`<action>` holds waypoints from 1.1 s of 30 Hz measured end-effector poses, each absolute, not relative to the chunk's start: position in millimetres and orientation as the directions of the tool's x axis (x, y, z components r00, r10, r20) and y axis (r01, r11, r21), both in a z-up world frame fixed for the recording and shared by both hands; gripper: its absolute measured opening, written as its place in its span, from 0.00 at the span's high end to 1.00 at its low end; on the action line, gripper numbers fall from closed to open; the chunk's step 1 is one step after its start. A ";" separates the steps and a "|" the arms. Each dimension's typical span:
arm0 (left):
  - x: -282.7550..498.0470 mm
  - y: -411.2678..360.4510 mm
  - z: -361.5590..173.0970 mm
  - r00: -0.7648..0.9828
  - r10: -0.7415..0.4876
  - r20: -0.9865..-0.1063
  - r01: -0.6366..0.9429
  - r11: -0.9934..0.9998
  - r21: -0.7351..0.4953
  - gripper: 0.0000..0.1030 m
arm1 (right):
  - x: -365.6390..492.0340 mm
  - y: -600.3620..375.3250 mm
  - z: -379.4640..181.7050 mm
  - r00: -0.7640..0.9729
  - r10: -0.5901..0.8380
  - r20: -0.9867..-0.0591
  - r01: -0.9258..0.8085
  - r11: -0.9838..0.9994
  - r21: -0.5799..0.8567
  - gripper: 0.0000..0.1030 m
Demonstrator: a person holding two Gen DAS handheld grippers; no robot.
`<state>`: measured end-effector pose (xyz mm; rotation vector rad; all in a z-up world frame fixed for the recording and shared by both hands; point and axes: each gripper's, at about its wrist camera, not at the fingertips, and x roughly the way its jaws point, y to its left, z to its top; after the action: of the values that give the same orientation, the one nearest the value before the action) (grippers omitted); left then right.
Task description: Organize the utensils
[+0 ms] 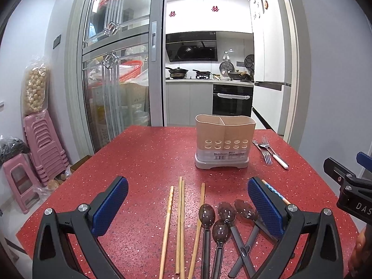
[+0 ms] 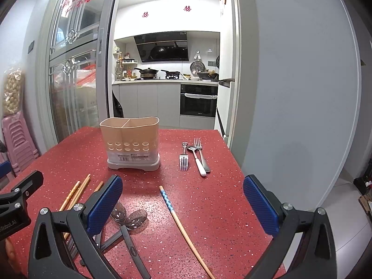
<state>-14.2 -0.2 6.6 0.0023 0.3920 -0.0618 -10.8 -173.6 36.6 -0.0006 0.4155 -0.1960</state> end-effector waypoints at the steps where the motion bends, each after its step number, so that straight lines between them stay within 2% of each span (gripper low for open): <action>1: -14.8 0.5 6.6 0.922 -0.060 -0.382 0.060 0.998 -0.012 0.00 | -10.1 -173.5 36.3 0.896 -0.190 -0.401 0.190 0.981 -0.040 0.00; 33: -15.3 1.3 5.1 0.920 -0.056 -0.388 0.058 0.998 -0.008 0.00 | -13.3 -173.2 33.7 0.895 -0.192 -0.402 0.196 0.980 -0.032 0.00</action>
<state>-15.3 1.3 5.1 0.0036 0.3988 -0.0585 -13.3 -173.2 33.7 0.0097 0.4155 -0.2015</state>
